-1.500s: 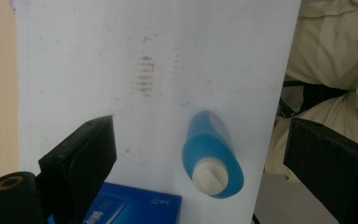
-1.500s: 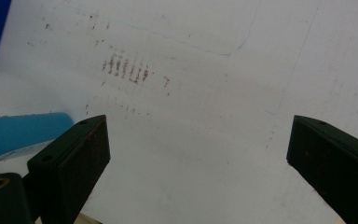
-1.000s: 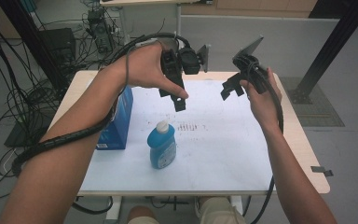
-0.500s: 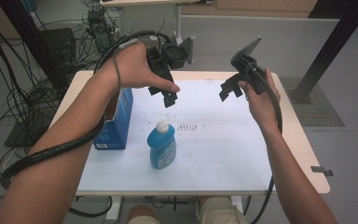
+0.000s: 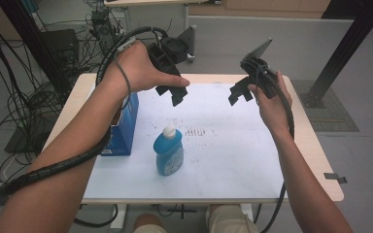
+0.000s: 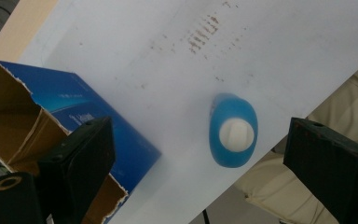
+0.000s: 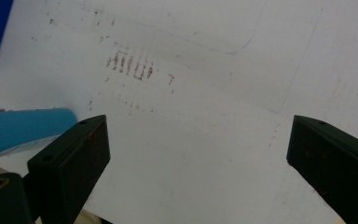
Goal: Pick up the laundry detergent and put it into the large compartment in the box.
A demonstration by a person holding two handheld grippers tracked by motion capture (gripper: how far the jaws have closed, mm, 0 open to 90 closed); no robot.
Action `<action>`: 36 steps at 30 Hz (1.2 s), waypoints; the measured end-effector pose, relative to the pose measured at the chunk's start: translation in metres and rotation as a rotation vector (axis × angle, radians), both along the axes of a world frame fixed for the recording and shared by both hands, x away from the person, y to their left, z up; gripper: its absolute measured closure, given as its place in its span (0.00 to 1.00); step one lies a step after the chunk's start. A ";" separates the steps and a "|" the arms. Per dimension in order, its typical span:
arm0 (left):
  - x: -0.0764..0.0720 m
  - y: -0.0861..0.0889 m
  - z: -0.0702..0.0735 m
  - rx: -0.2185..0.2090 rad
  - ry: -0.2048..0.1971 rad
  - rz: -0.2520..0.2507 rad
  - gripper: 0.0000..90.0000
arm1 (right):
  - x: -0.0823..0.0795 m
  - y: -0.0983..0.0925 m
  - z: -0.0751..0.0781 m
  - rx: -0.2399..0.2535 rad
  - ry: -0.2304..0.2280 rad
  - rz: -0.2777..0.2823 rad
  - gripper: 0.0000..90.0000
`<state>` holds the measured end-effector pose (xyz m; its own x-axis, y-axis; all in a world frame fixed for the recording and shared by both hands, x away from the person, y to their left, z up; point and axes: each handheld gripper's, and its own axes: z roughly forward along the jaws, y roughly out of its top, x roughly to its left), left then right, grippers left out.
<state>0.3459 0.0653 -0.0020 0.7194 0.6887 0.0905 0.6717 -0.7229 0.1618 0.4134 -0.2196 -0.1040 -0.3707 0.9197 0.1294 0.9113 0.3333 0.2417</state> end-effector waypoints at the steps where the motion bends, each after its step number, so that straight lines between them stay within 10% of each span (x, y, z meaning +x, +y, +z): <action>1: 0.000 0.000 0.000 -0.001 0.001 0.003 0.10 | -0.001 0.000 0.000 0.001 -0.002 0.001 0.06; 36: 0.007 0.008 -0.073 -0.044 0.107 0.040 0.09 | 0.001 0.000 -0.006 0.001 0.008 -0.004 0.06</action>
